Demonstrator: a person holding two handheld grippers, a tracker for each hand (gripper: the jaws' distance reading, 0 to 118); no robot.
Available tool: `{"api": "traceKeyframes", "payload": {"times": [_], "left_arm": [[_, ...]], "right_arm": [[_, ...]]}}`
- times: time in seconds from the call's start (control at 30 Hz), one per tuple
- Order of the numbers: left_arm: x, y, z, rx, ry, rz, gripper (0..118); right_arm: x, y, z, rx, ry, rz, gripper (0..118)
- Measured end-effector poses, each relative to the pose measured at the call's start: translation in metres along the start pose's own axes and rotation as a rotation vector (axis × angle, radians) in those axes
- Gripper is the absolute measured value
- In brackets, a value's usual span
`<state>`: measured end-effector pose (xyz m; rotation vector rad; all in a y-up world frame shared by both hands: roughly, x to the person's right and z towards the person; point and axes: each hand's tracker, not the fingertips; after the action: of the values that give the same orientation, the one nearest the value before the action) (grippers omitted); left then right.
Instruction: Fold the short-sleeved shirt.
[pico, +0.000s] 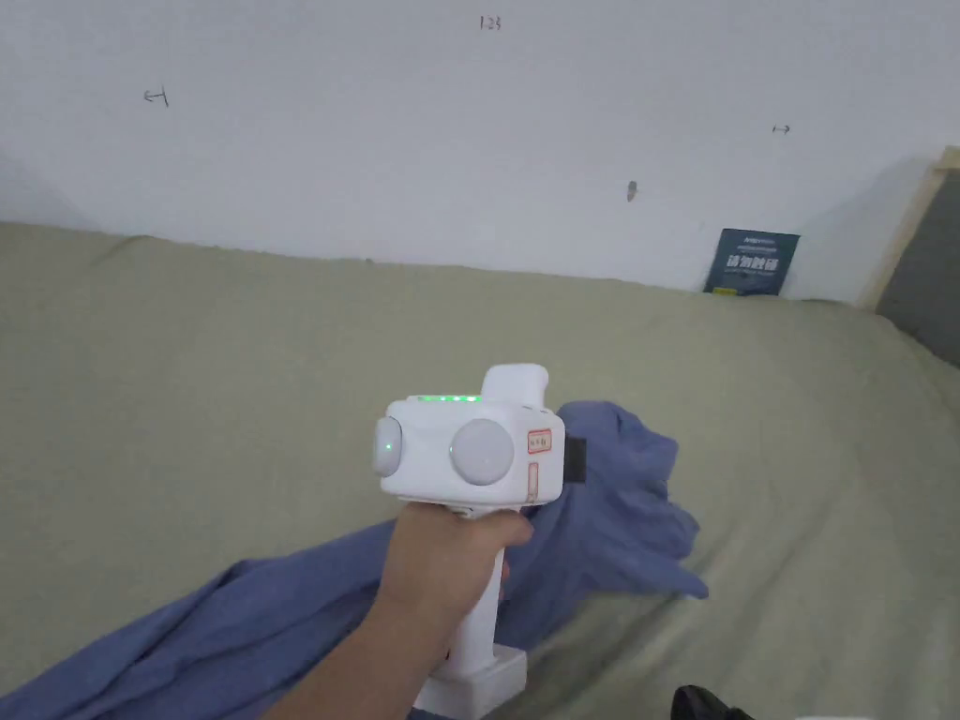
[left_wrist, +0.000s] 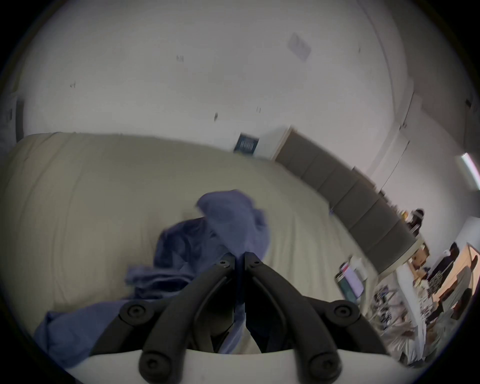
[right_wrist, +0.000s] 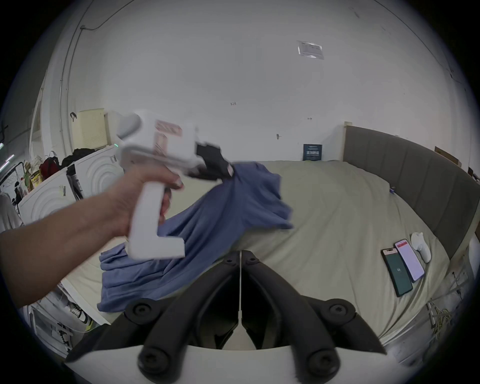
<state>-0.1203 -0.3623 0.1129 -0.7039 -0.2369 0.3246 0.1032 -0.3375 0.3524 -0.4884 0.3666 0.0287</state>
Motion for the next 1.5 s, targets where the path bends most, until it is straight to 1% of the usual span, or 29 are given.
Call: {"api": "traceKeyframes", "payload": {"times": [0.13,0.27,0.3,0.33,0.37,0.4,0.5,0.53,0.57,0.63,0.67,0.7,0.73,0.77,0.8,0.83,0.87,0.93,0.97,1.0,1.1,1.13,1.23,1.3,1.33,1.37,1.4,1.43,1.5], "left_arm": [[0.007,-0.045,-0.056,-0.13,0.036,0.037,4],[0.011,-0.067,-0.069,-0.144,0.016,0.042,6],[0.012,-0.068,-0.064,-0.132,0.011,0.043,16],[0.012,-0.069,-0.061,-0.12,0.006,0.043,62],[0.016,-0.068,-0.045,-0.072,0.025,0.041,103],[0.019,-0.07,-0.03,-0.035,0.043,0.029,118],[0.022,-0.093,0.024,0.074,-0.024,-0.027,116],[0.024,-0.106,0.043,0.094,-0.022,-0.047,116],[0.016,-0.096,0.078,0.111,-0.016,-0.071,116],[0.011,-0.13,0.118,0.113,0.013,-0.133,115],[0.01,-0.144,0.135,0.102,0.029,-0.16,113],[0.003,-0.159,0.157,0.067,0.038,-0.193,106],[-0.002,-0.177,0.172,0.051,0.046,-0.215,87],[-0.007,-0.189,0.185,0.058,0.049,-0.215,77],[-0.013,-0.201,0.198,0.042,0.075,-0.221,77],[-0.02,-0.212,0.207,0.011,0.122,-0.231,27],[-0.027,-0.22,0.212,-0.03,0.149,-0.221,5],[-0.05,-0.229,0.231,-0.051,0.098,-0.13,5],[-0.058,-0.23,0.238,-0.053,0.117,-0.096,5],[-0.072,-0.227,0.247,-0.046,0.171,-0.067,5],[-0.118,-0.199,0.265,-0.013,0.233,0.002,5],[-0.141,-0.188,0.269,0.0,0.299,0.003,5],[-0.201,-0.165,0.276,-0.022,0.437,0.027,3],[-0.244,-0.144,0.278,-0.079,0.477,0.072,3],[-0.264,-0.133,0.276,-0.128,0.459,0.095,15],[-0.277,-0.129,0.273,-0.161,0.415,0.183,47],[-0.287,-0.123,0.268,-0.192,0.415,0.234,86],[-0.294,-0.121,0.263,-0.199,0.385,0.237,115],[-0.281,-0.123,0.258,-0.176,0.38,0.191,115]], "right_arm": [[0.019,-0.003,0.001,-0.005,-0.028,-0.024,1],[0.031,0.0,0.002,0.004,-0.038,-0.038,1],[0.033,0.0,0.002,0.015,-0.041,-0.031,1],[0.033,0.001,0.003,0.022,-0.04,-0.025,1],[0.033,0.001,0.004,0.028,-0.038,-0.023,1],[0.033,0.001,0.004,0.029,-0.037,-0.022,1],[0.031,0.0,0.006,0.033,-0.026,-0.028,1],[0.028,-0.001,0.007,0.033,-0.021,-0.028,1],[0.026,-0.003,0.007,0.033,-0.017,-0.025,1],[0.018,-0.007,0.007,0.031,-0.003,-0.015,1],[0.014,-0.009,0.007,0.027,0.008,-0.009,1],[0.009,-0.011,0.007,0.023,0.018,0.001,1],[0.004,-0.013,0.008,0.024,0.032,0.012,1],[0.0,-0.014,0.008,0.023,0.045,0.018,1],[-0.004,-0.015,0.008,0.02,0.056,0.023,1],[-0.007,-0.016,0.007,0.015,0.074,0.023,1],[-0.01,-0.017,0.006,0.011,0.087,0.02,1],[-0.018,-0.021,0.006,0.009,0.092,0.034,1],[-0.021,-0.023,0.006,0.01,0.095,0.048,1],[-0.024,-0.025,0.007,0.012,0.1,0.062,1],[-0.028,-0.032,0.006,0.01,0.109,0.089,1],[-0.029,-0.033,0.004,0.002,0.108,0.098,1],[-0.027,-0.038,-0.001,-0.017,0.101,0.103,1],[-0.025,-0.039,-0.003,-0.026,0.099,0.099,1],[-0.025,-0.04,-0.005,-0.031,0.099,0.097,1],[-0.024,-0.04,-0.006,-0.035,0.1,0.095,1],[-0.024,-0.04,-0.007,-0.039,0.102,0.093,1],[-0.023,-0.041,-0.007,-0.041,0.102,0.093,1],[-0.023,-0.041,-0.007,-0.041,0.097,0.102,1]]}}
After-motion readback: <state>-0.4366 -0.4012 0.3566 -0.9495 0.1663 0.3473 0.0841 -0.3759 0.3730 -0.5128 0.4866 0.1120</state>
